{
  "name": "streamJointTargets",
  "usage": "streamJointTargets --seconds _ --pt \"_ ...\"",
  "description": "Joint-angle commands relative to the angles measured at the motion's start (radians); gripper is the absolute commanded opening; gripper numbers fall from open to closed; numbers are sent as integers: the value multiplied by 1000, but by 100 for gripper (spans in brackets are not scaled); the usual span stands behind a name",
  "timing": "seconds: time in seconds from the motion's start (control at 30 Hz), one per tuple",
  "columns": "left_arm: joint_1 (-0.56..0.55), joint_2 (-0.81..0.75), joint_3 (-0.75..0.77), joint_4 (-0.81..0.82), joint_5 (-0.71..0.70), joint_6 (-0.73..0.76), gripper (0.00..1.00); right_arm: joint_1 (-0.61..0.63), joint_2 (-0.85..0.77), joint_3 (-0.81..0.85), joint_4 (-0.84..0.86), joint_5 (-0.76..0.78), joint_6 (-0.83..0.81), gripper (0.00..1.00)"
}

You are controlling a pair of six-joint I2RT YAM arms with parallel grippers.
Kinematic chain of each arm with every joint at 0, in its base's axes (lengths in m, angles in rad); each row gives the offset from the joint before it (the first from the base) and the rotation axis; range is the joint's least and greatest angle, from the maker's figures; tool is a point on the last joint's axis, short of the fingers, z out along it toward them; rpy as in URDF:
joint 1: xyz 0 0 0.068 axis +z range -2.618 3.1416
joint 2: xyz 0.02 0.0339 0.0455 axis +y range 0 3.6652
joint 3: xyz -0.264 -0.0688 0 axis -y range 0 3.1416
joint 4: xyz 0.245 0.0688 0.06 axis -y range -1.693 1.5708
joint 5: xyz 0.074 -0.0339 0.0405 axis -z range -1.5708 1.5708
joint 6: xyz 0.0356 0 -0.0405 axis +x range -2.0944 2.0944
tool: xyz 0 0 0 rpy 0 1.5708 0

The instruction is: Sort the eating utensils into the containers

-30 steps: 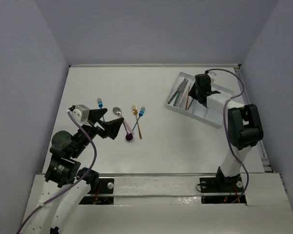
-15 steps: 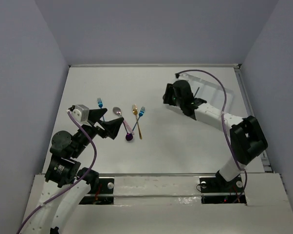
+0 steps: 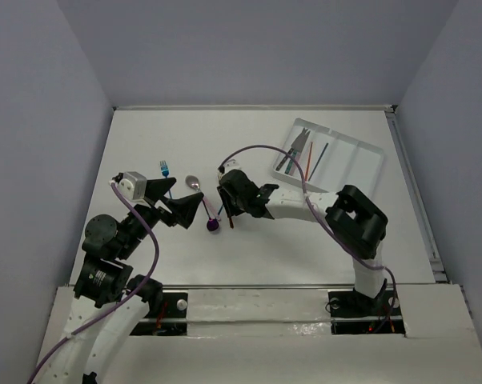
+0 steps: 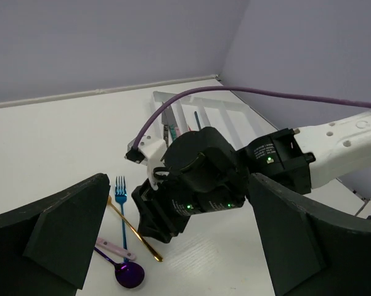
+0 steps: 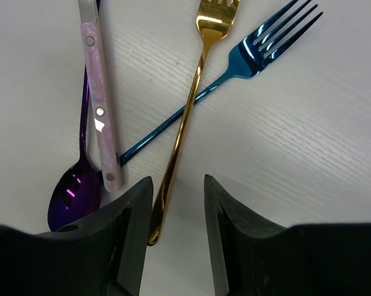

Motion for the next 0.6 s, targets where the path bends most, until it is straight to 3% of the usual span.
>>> streamJointTargets --seconds 0.0,0.37,0.57 --pt "0 -4 6 32 7 5 99 13 44 95 -54 49 -16 44" --pt "0 -6 6 34 10 4 99 13 190 216 -114 66 -33 37" --pt "0 -1 8 34 12 4 99 13 208 224 -132 107 -16 22"
